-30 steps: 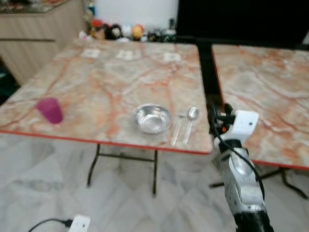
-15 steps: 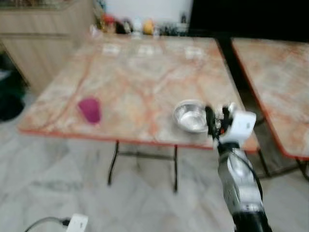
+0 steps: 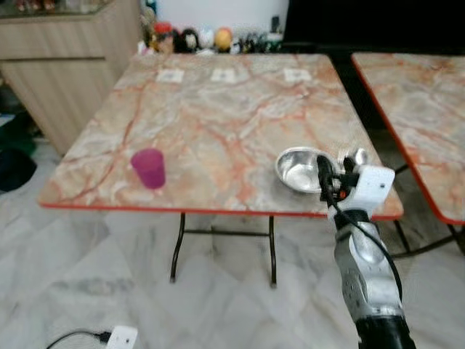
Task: Setting the table
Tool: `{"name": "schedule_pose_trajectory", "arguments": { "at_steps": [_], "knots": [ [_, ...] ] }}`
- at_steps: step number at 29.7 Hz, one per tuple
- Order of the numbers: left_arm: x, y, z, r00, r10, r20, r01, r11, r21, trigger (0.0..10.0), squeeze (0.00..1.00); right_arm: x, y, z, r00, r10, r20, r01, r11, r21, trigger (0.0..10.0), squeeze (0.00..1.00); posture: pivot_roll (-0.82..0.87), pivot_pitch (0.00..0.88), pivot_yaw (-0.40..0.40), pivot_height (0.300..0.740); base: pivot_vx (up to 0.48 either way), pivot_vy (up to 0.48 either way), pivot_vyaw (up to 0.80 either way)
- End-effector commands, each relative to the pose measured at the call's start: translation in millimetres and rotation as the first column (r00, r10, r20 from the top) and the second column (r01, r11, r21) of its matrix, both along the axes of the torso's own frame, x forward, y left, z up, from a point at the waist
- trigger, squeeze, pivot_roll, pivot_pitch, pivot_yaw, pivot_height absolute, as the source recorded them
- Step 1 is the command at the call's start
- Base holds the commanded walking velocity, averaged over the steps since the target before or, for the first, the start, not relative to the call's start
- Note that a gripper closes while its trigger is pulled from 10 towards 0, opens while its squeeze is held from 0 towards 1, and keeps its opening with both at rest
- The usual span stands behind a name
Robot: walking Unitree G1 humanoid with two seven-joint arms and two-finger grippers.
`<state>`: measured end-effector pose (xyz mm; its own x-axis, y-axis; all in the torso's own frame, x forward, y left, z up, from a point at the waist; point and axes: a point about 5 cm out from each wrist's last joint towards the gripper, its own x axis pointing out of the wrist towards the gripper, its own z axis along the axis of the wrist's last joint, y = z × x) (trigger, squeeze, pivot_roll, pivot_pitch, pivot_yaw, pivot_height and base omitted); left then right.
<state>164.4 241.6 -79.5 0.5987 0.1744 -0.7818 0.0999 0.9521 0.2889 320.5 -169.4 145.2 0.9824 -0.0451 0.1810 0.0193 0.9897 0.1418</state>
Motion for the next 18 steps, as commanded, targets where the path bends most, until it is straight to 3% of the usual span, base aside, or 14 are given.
{"name": "schedule_pose_trajectory", "arguments": {
  "at_steps": [1,6,15,16,18],
  "knots": [
    [-6.0,1.7,-2,1.0,0.013,-0.022,-0.013,1.0,-0.002,10.0,0.0,0.2,1.0,-1,1.0,-0.004,-0.004,0.004,1.0,0.004,10.0,0.0,-0.05,0.081,0.021,0.74,0.352,0.0,0.0],
    [-5.8,1.6,-2,1.0,0.013,-0.022,-0.013,1.0,0.001,10.0,0.0,-0.4,-1.8,-3,1.0,-0.024,-0.013,0.024,1.0,0.013,10.0,0.0,-0.04,0.081,0.021,0.74,0.337,0.0,0.0],
    [-6.6,2.8,-2,1.0,0.013,-0.02,-0.012,1.0,0.012,10.0,0.0,-9.0,-16.8,-11,0.989,-0.137,-0.063,0.139,0.99,0.036,10.0,0.0,-0.04,0.084,0.019,0.74,0.0,0.0,0.0],
    [-7.2,3.1,-2,1.0,0.013,-0.021,-0.012,1.0,0.013,10.0,0.0,-13.9,-20.8,-14,0.985,-0.158,-0.071,0.163,0.985,0.065,10.0,0.95,-0.04,0.086,0.02,0.74,0.0,0.0,0.0],
    [-7.5,3.3,-3,1.0,0.012,-0.022,-0.012,1.0,0.015,10.0,0.0,-17.9,-24.0,-15,0.981,-0.177,-0.08,0.184,0.98,0.08,10.0,1.0,-0.05,0.087,0.019,0.74,0.0,0.0,0.0]
  ]
}}
